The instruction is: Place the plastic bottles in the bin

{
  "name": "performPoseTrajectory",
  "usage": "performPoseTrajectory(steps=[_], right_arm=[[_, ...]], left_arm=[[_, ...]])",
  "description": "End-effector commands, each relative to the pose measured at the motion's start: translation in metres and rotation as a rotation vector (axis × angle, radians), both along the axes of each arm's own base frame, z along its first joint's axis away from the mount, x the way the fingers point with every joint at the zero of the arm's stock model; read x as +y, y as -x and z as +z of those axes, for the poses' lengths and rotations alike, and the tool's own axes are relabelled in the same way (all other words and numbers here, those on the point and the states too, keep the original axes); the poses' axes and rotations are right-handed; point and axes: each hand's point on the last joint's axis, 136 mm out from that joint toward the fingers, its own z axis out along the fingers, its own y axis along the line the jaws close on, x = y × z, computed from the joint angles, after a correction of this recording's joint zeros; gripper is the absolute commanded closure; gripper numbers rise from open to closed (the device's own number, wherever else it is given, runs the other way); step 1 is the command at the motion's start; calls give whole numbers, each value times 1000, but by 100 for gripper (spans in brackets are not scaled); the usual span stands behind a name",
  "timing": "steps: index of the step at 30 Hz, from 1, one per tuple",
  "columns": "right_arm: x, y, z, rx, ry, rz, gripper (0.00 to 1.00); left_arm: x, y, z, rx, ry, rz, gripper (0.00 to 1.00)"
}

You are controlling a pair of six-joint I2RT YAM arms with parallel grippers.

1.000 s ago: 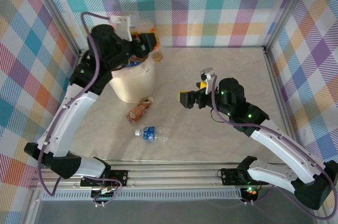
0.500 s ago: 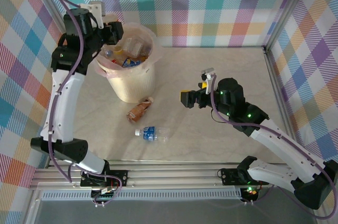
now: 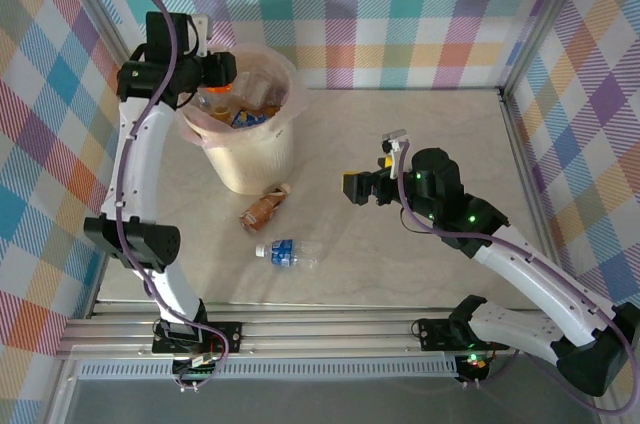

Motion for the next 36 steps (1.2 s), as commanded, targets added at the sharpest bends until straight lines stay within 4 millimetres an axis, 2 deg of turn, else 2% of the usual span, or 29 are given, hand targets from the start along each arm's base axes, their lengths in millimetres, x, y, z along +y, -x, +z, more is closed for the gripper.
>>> performPoseTrajectory(steps=[1,8,12,15,21,24,29,31,34,36], right_arm=[[0,-1,-1,3,1,-14,0],[-5,-2,-1,-1,7,-37,0],[-5,-3,-2,2,8,-40,0],[-4,-3,-2,5,6,-35,0],[-1,-4,-4,10,5,-31,0],[0,-4,-5,15,6,-28,0],[3,-5,-8,28,5,-18,0],[5,-6,-10,32,4,-14,0],[7,-7,-11,38,4,-10,0],[8,-7,-13,42,6,-6,0]], left_arm=[[4,-2,-11,51,-11,-13,50],[9,-18,-32,111,-32,10,45],[12,-26,-39,120,-45,26,33],[11,-29,-34,105,-37,23,23],[8,-30,-14,50,-6,21,18],[8,-29,-2,17,12,26,19],[-2,-23,16,-26,71,-1,29],[-5,-19,21,-35,81,-12,37],[-7,-15,23,-42,81,-14,44],[-2,-13,22,-44,67,12,45]])
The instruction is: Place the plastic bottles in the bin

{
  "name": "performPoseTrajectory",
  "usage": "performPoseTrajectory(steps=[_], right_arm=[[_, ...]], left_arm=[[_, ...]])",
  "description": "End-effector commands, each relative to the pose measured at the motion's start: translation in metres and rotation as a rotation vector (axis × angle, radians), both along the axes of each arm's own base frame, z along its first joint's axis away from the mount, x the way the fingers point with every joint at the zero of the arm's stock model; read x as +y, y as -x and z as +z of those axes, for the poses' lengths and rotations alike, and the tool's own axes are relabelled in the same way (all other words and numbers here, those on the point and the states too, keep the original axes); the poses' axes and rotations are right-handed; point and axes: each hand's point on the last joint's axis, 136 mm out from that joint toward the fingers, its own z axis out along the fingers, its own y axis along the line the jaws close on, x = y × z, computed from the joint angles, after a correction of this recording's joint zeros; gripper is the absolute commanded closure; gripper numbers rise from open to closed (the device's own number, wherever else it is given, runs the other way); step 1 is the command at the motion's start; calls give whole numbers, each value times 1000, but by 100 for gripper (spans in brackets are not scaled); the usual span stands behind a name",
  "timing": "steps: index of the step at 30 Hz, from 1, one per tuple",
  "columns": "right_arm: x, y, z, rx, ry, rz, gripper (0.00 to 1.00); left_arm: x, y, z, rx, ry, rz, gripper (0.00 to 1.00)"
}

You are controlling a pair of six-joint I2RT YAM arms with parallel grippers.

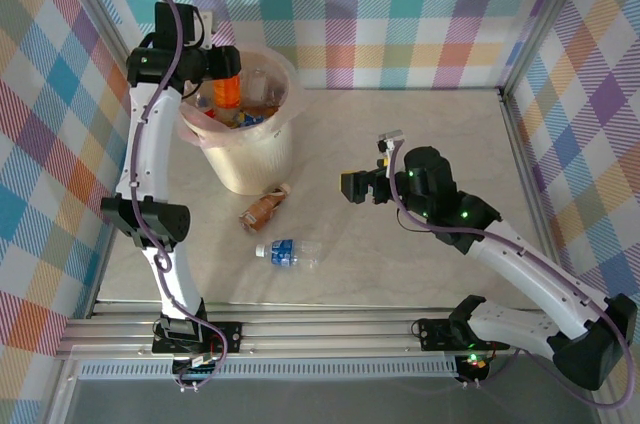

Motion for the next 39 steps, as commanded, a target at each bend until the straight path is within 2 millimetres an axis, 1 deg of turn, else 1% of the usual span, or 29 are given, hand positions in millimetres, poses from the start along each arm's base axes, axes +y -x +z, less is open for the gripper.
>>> performPoseTrajectory(steps=[1,3,6,9,11,13,16,21,26,32,36,39], right_arm=[[6,1,2,7,-22,20,0],[7,1,1,10,-23,22,0],[8,1,0,15,-21,23,0],[8,1,0,17,-21,22,0],[8,0,0,17,-24,21,0],[9,0,-1,21,-26,22,0],[10,0,-2,26,-25,21,0],[3,-1,-5,46,-11,-14,0],[-3,0,-12,77,9,-42,0],[-6,2,-22,112,32,-56,0],[-7,4,-29,136,53,-50,0],[1,9,-36,162,74,7,0]], left_arm=[[5,14,30,-83,4,31,45],[13,15,29,-91,-30,78,46],[17,21,34,-115,-58,104,46],[8,31,45,-150,-37,72,54],[3,37,47,-161,-26,54,60],[-2,41,43,-153,-16,37,63],[-5,43,31,-122,-14,26,64],[-1,37,4,-69,-28,54,63],[-2,20,-25,-10,-37,70,64],[9,2,-54,40,-76,141,66],[14,-7,-69,62,-98,175,67],[12,-11,-75,74,-93,176,67]])
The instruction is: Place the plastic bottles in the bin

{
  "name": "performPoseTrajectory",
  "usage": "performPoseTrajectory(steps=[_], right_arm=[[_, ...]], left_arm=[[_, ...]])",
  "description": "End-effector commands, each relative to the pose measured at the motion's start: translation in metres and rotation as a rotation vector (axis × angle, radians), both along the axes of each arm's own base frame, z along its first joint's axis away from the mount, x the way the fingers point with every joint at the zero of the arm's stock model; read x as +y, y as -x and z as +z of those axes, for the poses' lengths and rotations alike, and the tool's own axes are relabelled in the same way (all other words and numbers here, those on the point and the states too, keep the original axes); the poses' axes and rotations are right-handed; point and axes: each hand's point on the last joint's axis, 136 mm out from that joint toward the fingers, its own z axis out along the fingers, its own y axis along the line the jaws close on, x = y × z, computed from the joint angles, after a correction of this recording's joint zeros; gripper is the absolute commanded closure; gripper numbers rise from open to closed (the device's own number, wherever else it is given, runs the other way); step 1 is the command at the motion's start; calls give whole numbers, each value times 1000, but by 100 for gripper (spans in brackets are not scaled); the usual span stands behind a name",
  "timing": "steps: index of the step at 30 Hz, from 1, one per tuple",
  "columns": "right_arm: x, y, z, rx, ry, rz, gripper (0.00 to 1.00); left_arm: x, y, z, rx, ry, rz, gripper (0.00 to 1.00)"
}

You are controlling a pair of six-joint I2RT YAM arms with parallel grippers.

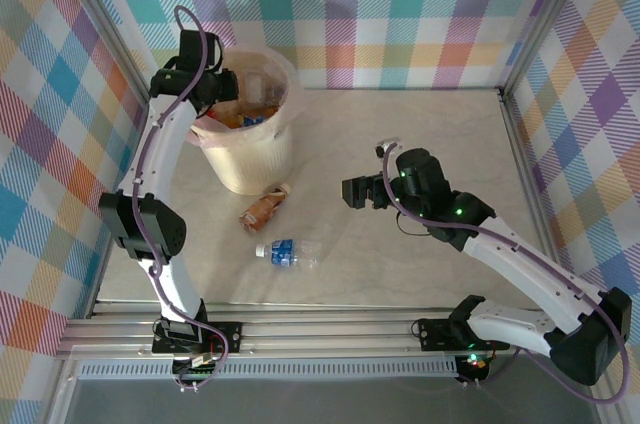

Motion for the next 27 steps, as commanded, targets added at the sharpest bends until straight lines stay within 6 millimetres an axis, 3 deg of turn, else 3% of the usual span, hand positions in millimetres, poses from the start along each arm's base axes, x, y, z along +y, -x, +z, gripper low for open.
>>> performPoseTrajectory(steps=[1,6,12,20,27], right_arm=[[11,8,-4,42,15,70,0],[33,23,-30,101,129,203,0],[64,40,-68,152,291,358,0],[101,61,-96,176,386,563,0],[117,79,-127,199,494,698,0]], left_arm=[[0,-7,0,-15,7,29,67],[-4,-3,15,-42,46,17,66],[-18,18,60,-125,131,-33,62],[-25,71,118,-265,200,-82,52],[-7,132,129,-370,250,-22,34]])
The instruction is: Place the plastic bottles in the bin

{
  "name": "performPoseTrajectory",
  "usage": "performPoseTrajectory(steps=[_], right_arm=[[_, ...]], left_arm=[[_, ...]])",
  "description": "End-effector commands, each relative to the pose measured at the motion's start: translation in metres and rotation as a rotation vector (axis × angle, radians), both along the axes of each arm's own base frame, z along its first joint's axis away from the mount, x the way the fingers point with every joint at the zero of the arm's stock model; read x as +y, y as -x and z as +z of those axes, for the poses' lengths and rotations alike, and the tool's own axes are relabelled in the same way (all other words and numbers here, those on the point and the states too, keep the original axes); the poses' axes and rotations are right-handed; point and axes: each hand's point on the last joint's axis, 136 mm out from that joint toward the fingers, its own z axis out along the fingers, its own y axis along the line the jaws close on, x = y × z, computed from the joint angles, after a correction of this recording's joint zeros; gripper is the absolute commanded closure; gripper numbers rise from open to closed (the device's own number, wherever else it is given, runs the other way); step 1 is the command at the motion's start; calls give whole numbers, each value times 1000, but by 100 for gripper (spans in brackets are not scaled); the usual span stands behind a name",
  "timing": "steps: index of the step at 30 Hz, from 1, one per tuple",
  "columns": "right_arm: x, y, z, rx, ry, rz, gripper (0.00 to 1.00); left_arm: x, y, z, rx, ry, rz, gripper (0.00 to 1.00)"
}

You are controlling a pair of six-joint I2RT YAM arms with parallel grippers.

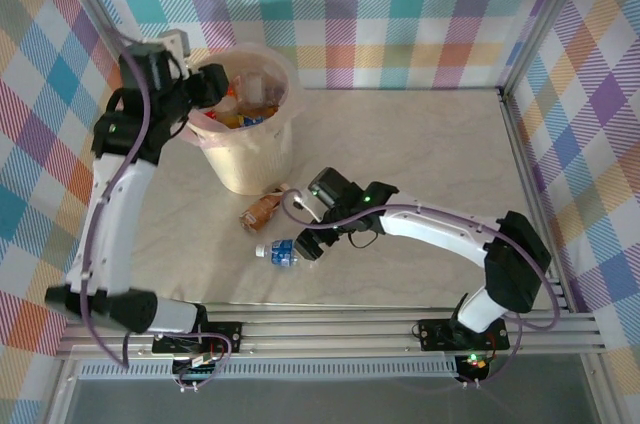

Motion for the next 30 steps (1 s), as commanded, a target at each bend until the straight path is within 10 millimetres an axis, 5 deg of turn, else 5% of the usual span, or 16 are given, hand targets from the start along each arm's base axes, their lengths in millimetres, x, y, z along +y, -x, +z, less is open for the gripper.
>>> performPoseTrajectory(steps=[1,6,17,30], right_arm=[[6,13,-8,10,46,112,0],[17,22,-25,5,114,214,0],[30,11,-65,-38,259,273,0],[30,12,-99,-19,343,315,2]], left_arm=[[7,18,-5,-30,49,40,30],[28,55,-31,-34,101,148,0],[74,103,-50,-122,126,377,0],[72,98,-60,-91,126,373,0]])
